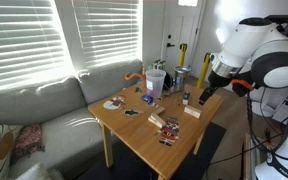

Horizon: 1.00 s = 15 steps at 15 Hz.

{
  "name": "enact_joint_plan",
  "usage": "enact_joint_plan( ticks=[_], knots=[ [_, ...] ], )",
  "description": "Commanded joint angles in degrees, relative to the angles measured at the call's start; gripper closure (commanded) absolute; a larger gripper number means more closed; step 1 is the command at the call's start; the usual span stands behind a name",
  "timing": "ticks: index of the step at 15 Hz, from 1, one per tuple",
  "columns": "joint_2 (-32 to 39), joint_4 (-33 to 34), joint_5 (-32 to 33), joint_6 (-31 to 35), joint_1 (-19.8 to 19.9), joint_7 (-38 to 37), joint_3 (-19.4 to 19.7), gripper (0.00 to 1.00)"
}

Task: Put the toy car on the table, then move the right wooden blocks in line with the middle blocks and put the toy car on the wooden blocks

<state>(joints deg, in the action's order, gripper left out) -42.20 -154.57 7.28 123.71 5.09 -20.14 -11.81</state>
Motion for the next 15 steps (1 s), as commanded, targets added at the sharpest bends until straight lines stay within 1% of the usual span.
enact_joint_plan(
  ticks=[1, 3, 5, 7, 8, 11, 12, 15],
  knots=[
    [0.09, 0.14, 0.45, -0.23, -0.58, -0.32, 0.55, 0.0],
    [0.09, 0.14, 0.45, -0.23, -0.58, -0.32, 0.55, 0.0],
    [1.86, 1.43, 0.06, -0.64, 0.08, 1.64, 2.83, 0.0],
    [1.85, 1.69, 1.02, 0.05, 0.07, 6.16, 5.56, 0.0],
    [1.88, 2.03, 2.52, 0.43, 0.44, 9.06, 6.72, 0.0],
    [3.59, 3.77, 4.47, 1.57, 0.41, 15.79, 10.31, 0.0],
    [4.52, 4.42, 4.62, 2.43, 0.08, 17.88, 11.37, 0.0],
    [7.54, 6.36, 2.07, 4.25, -2.29, 25.63, 15.24, 0.0]
  ],
)
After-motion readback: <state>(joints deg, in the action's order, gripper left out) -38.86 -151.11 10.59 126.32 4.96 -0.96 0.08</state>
